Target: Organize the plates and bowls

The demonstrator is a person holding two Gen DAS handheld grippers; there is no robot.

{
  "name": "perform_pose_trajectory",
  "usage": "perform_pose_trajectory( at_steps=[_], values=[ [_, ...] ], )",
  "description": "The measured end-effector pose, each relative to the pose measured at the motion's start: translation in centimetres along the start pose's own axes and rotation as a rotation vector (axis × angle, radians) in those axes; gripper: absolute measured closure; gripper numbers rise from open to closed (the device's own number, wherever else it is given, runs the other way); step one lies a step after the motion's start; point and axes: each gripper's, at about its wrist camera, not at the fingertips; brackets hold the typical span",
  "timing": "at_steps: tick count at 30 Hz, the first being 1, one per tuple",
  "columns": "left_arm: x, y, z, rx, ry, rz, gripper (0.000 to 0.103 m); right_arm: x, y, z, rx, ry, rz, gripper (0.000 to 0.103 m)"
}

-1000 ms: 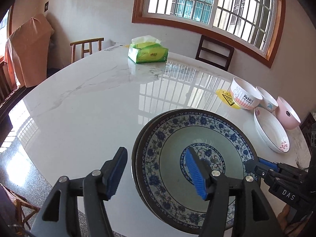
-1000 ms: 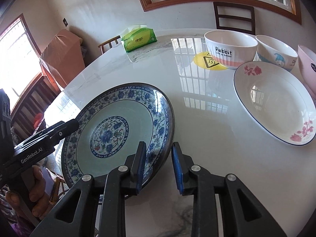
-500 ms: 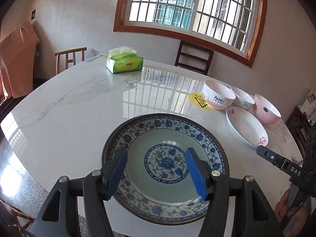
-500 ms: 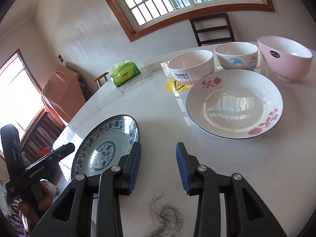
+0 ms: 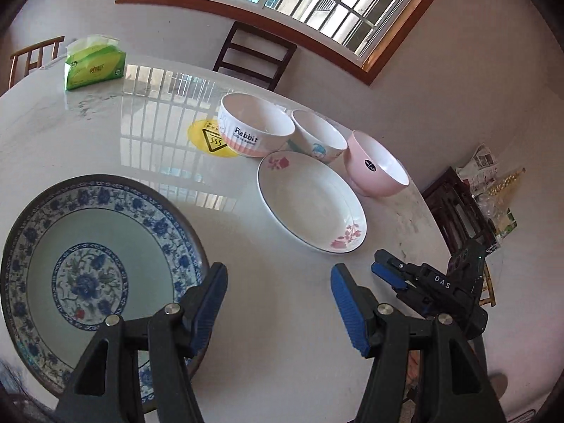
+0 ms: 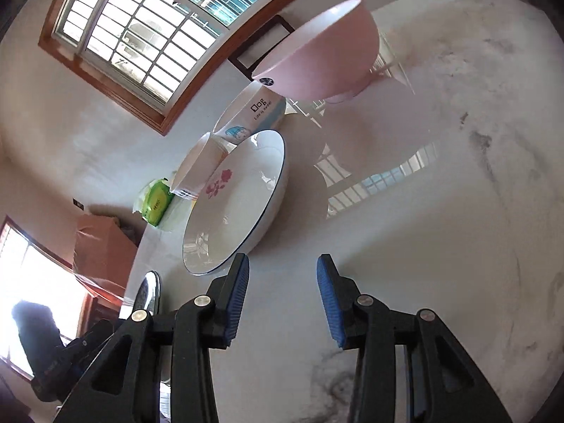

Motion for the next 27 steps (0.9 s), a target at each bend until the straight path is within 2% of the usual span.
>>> perform_pose_trajectory(
  at_steps=[2, 7, 12, 15, 19, 22, 25, 27],
  values=[
    [-1.7, -1.4, 0.7, 0.017, -0.004, -0.031, 0.041, -0.2, -1.1, 0.8, -0.024, -0.013, 0.005, 0.071],
    [-6.2, -3.8, 1.7, 0.045, 0.01, -0.118, 0.041, -2.1, -3.7, 1.4, -0.017, -0.031, -0.008, 0.071],
    [-8.4, -5.1, 2.6, 0.017, -0.061, -0.112, 0.041, -3.1, -5.5, 1.9, -0.002, -0.054, -0.014, 0.071],
    [-9.7, -5.6, 2.6, 0.029, -0.03, -0.137, 0.041, -3.8, -6.4, 2.3, -0.008, -0.067, -0.021, 0.071],
    [-11.2, -6.0, 2.1, 0.07, -0.06, -0.159, 0.041, -5.1, -7.1, 2.5, -0.015, -0.103, -0.055, 0.073],
    [-11.8, -6.2, 1.5, 0.124, -0.036, -0.163, 0.041, -6.2, -7.4, 2.5, -0.018, -0.115, -0.088, 0.077],
    [-12.3, -6.1, 1.7, 0.132, -0.043, -0.168, 0.041, -7.2, -7.6, 2.2, -0.004, -0.116, -0.122, 0.081],
    [-12.9, -5.9, 2.1, 0.123, -0.044, -0.182, 0.043, -7.4, -7.4, 2.2, 0.001, -0.106, -0.138, 0.088]
  ],
)
Point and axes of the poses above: each gripper's, at about its wrist camera, not at the fingertips, and x roughly against the way its jaws point, z to its right, y to its underside, and after that the axes turned 13 degrees about -y, right-handed
